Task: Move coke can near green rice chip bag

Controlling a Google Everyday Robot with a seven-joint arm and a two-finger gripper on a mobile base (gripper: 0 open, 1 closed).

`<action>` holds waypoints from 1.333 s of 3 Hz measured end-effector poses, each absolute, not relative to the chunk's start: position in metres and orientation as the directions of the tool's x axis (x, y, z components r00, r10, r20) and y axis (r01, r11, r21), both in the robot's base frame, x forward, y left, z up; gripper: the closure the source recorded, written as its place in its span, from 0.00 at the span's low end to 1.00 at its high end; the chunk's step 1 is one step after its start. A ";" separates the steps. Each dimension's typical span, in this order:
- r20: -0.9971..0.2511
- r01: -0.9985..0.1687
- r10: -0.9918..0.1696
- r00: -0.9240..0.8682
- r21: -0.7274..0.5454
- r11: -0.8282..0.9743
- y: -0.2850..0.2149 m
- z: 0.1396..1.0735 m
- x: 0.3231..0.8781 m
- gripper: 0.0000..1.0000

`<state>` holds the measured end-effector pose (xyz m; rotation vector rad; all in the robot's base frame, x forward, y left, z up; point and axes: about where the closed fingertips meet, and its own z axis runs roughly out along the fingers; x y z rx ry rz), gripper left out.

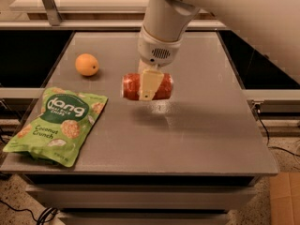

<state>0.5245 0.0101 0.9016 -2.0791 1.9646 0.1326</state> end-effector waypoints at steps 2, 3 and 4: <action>-0.211 -0.967 -0.945 0.251 -0.105 -0.234 0.049 0.885 0.488 1.00; -0.196 -0.944 -0.924 0.329 -0.103 -0.314 0.071 0.881 0.472 1.00; -0.188 -0.916 -0.896 0.401 -0.095 -0.390 0.096 0.876 0.458 1.00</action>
Offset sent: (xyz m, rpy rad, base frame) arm -0.0595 0.0609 -0.0247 -0.0839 0.0395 0.3066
